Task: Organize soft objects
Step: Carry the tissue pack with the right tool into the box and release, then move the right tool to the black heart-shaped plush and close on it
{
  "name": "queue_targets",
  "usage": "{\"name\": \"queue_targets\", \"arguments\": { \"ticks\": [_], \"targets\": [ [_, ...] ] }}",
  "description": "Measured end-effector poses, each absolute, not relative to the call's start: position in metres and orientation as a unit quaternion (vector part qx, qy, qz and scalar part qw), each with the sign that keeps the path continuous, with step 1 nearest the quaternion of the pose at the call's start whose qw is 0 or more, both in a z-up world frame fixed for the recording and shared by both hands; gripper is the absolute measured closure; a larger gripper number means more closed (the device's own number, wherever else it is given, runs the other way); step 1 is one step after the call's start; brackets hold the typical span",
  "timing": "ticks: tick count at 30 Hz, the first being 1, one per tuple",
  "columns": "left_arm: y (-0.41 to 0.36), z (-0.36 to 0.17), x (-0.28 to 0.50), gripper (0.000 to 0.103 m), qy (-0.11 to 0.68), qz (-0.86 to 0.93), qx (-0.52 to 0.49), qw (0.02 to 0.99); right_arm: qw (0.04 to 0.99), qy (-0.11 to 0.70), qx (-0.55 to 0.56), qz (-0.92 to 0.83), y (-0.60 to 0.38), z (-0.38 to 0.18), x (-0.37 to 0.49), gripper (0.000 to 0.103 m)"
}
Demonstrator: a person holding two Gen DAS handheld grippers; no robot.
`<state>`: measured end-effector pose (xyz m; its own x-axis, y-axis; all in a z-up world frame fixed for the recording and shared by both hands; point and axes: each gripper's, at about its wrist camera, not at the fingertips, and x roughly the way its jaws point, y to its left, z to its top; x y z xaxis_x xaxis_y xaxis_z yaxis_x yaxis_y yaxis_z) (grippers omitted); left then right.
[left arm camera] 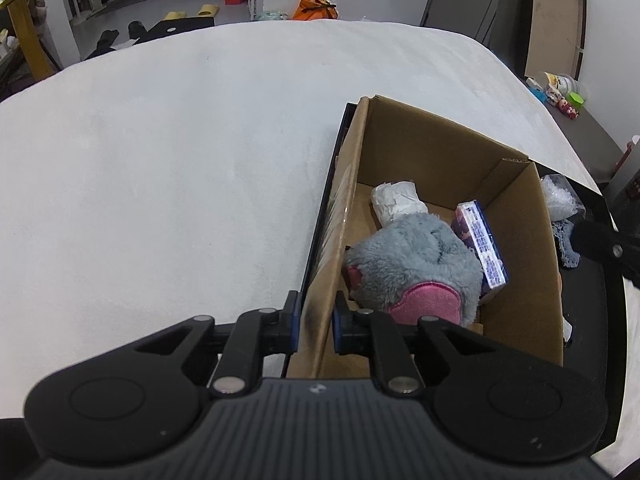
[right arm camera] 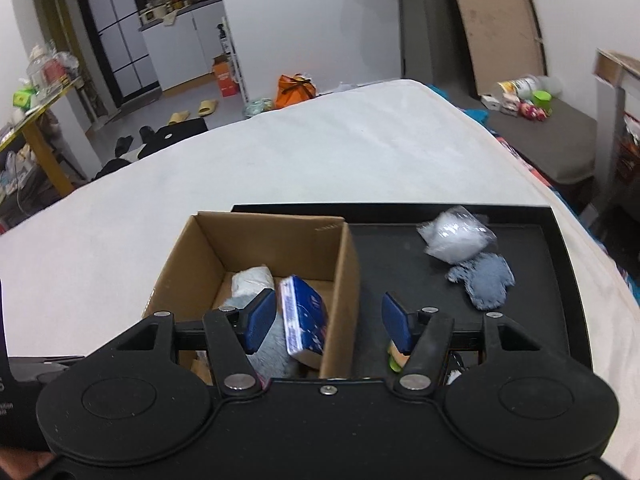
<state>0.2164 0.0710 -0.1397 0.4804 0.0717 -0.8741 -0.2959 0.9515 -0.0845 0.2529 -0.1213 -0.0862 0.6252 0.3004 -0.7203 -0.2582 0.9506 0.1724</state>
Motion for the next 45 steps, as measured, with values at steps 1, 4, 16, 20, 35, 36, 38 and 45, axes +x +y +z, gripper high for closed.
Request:
{"name": "queue_targets", "arguments": {
  "ticks": [1,4,16,20,35,36,38,45],
  "targets": [
    [0.069,-0.139,0.216,0.087,0.498,0.108,-0.110,0.854,0.901,0.405,0.030,0.154,-0.124,-0.086,0.252,0.045],
    [0.065,-0.138,0.216,0.087,0.499,0.109,-0.098,0.854,0.899,0.410,0.037,0.148,-0.134,-0.088,0.248,0.045],
    [0.053,-0.135,0.211,0.057,0.493,0.107,-0.080,0.859,0.890,0.435,0.070,0.119,-0.173,-0.114,0.237,0.045],
    [0.047,-0.133,0.210,0.040,0.490,0.102,-0.073,0.863,0.885,0.447,0.083,0.104,-0.184,-0.127,0.235,0.043],
    [0.038,-0.140,0.214,0.030,0.509,0.114,-0.043,0.852,0.872,0.471,0.122,0.046,-0.211,-0.172,0.246,0.040],
    [0.036,-0.140,0.215,0.030,0.510,0.116,-0.038,0.852,0.873,0.470,0.126,0.044,-0.211,-0.174,0.247,0.040],
    [0.034,-0.140,0.215,0.030,0.511,0.117,-0.032,0.851,0.873,0.469,0.127,0.035,-0.212,-0.179,0.250,0.040],
    [0.030,-0.145,0.221,0.030,0.521,0.130,-0.019,0.844,0.871,0.473,0.132,0.026,-0.215,-0.190,0.256,0.040]
  ]
}}
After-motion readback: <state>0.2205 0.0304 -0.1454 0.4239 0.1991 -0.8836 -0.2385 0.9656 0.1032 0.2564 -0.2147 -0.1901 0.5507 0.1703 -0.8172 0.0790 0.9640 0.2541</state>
